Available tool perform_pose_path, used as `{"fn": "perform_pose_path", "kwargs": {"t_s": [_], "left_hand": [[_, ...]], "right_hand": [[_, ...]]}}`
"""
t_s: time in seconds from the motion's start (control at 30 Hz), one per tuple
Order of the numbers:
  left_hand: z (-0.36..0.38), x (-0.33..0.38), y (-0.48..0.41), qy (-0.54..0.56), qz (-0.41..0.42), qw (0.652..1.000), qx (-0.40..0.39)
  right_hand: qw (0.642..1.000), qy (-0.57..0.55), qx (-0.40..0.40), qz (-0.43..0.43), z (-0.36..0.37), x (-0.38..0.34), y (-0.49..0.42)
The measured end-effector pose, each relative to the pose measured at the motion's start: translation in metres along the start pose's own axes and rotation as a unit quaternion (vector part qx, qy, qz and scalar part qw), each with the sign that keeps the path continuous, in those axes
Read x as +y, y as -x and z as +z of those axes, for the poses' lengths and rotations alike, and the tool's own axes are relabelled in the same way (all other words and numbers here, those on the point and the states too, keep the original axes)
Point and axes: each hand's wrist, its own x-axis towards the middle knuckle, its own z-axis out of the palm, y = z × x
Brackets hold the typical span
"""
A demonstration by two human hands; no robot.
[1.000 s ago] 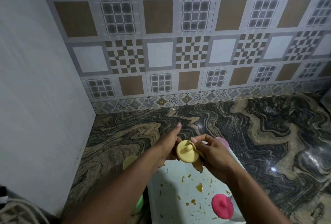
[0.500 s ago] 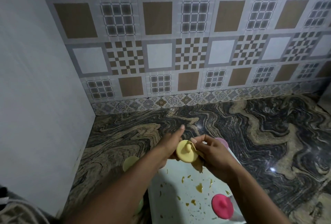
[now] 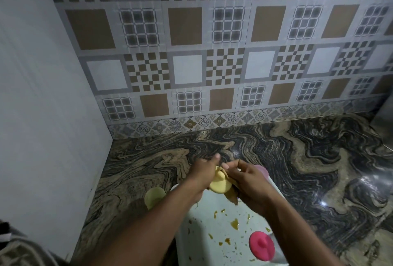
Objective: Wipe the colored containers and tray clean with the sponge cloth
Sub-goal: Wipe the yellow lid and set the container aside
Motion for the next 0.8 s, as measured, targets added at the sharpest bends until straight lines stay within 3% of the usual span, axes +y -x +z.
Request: {"fn": "perform_pose_path", "kwargs": {"t_s": [0.07,0.13,0.2,0.27,0.33,0.4,0.47,0.53,0.6,0.73,0.8], "left_hand": [[0.013,0.005,0.011,0.030,0.048,0.987,0.150],[0.017,-0.001,0.016,0.080,0.044,0.970,0.226],[0.015,-0.015,0.007,0.103,-0.006,0.980,0.170],[0.005,-0.021,-0.002,0.089,-0.070,0.993,0.033],[-0.003,-0.019,-0.011,0.067,-0.098,0.992,-0.047],[-0.001,-0.009,-0.009,0.038,-0.036,0.999,0.004],[0.010,0.001,0.005,0.042,0.036,0.989,0.137],[0.016,-0.002,0.012,0.085,0.037,0.975,0.201],[0.015,-0.012,0.006,0.136,-0.010,0.977,0.163],[-0.007,-0.020,-0.011,0.056,-0.090,0.992,-0.068],[-0.005,-0.011,-0.010,0.018,-0.033,0.999,-0.015]], "right_hand": [[0.993,-0.043,0.101,-0.052,0.020,0.020,0.000],[0.976,-0.075,0.192,-0.067,0.036,0.040,0.003],[0.972,-0.076,0.219,-0.046,0.034,0.045,0.004],[0.988,-0.038,0.152,-0.018,0.017,0.032,-0.001],[0.998,0.008,0.062,0.013,0.001,0.015,-0.003],[0.999,0.015,0.041,-0.001,0.003,0.008,-0.002],[0.993,-0.004,0.105,-0.047,0.020,0.017,-0.001],[0.980,-0.033,0.185,-0.071,0.037,0.034,0.001],[0.975,-0.049,0.207,-0.059,0.036,0.040,0.000],[0.998,0.028,0.063,-0.003,0.001,0.018,-0.010],[0.998,0.040,0.054,-0.014,0.002,0.016,-0.010]]}}
